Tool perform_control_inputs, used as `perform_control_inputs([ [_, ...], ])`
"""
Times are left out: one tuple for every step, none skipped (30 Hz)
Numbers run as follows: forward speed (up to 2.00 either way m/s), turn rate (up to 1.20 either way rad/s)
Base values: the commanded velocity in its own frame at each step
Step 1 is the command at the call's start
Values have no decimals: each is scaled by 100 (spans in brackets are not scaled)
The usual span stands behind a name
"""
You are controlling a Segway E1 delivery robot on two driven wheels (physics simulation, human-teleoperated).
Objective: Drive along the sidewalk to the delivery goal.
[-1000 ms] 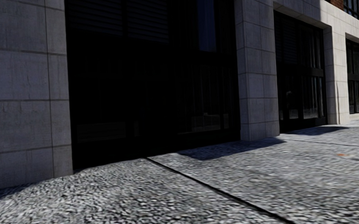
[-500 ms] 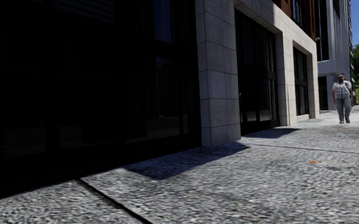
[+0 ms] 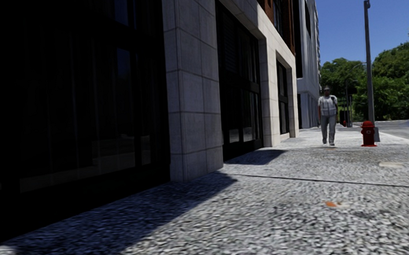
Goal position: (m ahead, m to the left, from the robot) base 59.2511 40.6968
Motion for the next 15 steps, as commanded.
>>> perform_control_inputs([
  [200,-61],
  [200,-61],
  [200,-61],
  [200,-61],
  [200,-61],
  [200,-61],
  [200,-61],
  [200,-61],
  [200,-61],
  [200,-61],
  [200,-61],
  [200,-61],
  [200,-61],
  [200,-61],
  [200,-61],
])
